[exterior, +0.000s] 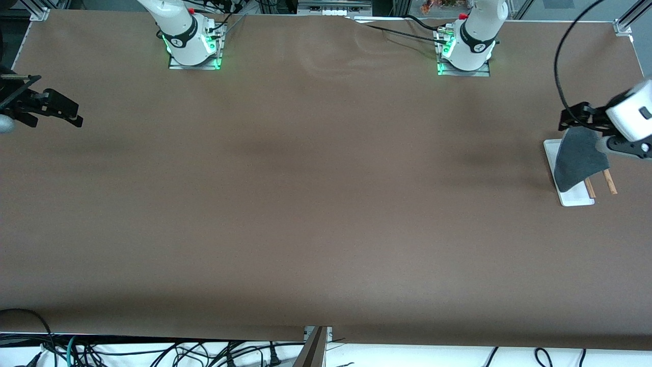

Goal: Pass towel and hang on rack

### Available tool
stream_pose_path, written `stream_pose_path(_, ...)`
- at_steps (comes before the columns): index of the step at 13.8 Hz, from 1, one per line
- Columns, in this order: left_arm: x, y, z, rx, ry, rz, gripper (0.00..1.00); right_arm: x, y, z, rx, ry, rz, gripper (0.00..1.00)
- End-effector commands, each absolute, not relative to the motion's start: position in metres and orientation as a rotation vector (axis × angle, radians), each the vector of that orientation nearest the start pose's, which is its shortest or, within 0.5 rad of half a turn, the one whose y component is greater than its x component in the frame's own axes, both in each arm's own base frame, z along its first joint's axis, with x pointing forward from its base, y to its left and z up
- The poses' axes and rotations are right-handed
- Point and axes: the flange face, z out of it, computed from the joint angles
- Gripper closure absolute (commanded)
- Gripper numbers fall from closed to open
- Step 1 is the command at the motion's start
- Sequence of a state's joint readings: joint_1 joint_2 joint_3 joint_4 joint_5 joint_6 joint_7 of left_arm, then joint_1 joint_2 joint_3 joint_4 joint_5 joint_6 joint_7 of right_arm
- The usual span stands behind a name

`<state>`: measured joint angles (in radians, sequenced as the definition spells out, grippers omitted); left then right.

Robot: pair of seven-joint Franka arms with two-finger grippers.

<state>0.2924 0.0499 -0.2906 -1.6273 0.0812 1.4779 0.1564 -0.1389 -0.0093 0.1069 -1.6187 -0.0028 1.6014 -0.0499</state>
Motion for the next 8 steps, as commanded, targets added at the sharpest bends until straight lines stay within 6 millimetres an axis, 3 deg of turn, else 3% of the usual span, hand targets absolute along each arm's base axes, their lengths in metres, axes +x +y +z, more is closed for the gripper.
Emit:
stream_pose_path(1,0.540,0.004,0.566,-3.098,0.123,0.279,0.00,0.553,-0.015,0.618,-3.133,-0.048,0.004,0.00)
stream_pose_path(3,0.540,0.013,0.568,-3.119,0.082,0.282,0.00,0.553,-0.015,0.618,-3.133,-0.048,0.004,0.00)
stream_pose_path(6,0.540,0.006,0.582,-3.145,-0.071,0.286,0.00,0.553,-0.013,0.618,-3.134,-0.053,0.007,0.00)
stream_pose_path(8,0.542,0.005,0.582,-3.148,-0.074,0.274,0.00,0.553,-0.013,0.618,-3.134,-0.053,0.007,0.00)
